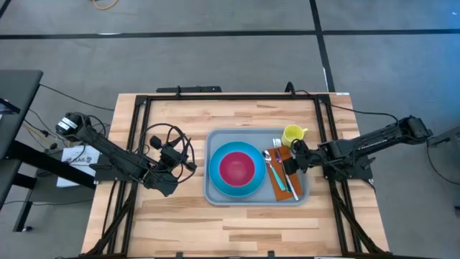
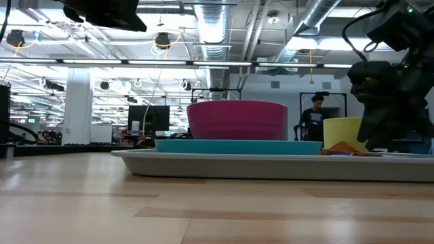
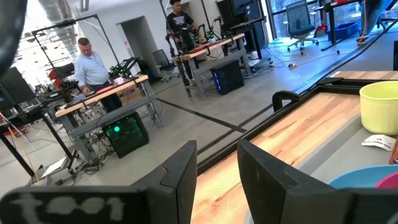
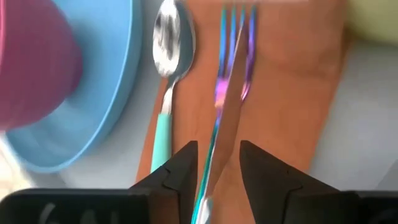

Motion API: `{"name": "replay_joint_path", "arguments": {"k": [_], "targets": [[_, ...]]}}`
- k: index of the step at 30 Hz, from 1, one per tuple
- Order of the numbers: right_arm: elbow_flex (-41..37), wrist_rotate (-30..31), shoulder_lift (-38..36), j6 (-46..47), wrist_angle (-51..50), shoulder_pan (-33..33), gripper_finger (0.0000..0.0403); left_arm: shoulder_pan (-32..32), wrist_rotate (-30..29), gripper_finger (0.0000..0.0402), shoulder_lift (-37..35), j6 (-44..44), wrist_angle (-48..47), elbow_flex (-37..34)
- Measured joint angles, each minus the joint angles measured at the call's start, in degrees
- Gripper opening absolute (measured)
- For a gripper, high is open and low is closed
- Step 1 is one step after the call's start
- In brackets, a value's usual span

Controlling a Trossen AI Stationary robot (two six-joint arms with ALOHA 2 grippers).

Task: Set up tray
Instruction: Put the blue patterned knife on the brown napkin to the right of the purple fork

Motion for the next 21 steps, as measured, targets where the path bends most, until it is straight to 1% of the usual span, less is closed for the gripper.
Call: {"name": "replay_joint_path", "arguments": {"k": [3, 7, 10, 16, 21], "targets": [[0.00, -2.90, 0.00, 0.12, -0.03, 0.36, 0.0113, 0.00, 0.00, 0.0107, 0.01, 0.00, 0.00, 0.00], [0.01, -1.36, 1.35, 0.95, -0.01, 1.30, 0.0113, 0.00, 0.00, 0.0107, 0.02, 0.02, 0.00, 0.00], [0.02, -0.10, 3.75, 1.00, -0.05, 1.14, 0.0113, 0.00, 0.00, 0.0107, 0.01, 0.00, 0.00, 0.01], [0.21, -0.66, 8.65, 0.16, 2.59, 1.14, 0.0113, 0.00, 0.00, 0.0107, 0.02, 0.00, 0.00, 0.00], [2.05, -1.63, 9.40, -1.41, 2.53, 1.14, 0.0113, 0.00, -0.02, 0.0107, 0.02, 0.00, 0.00, 0.00]]}}
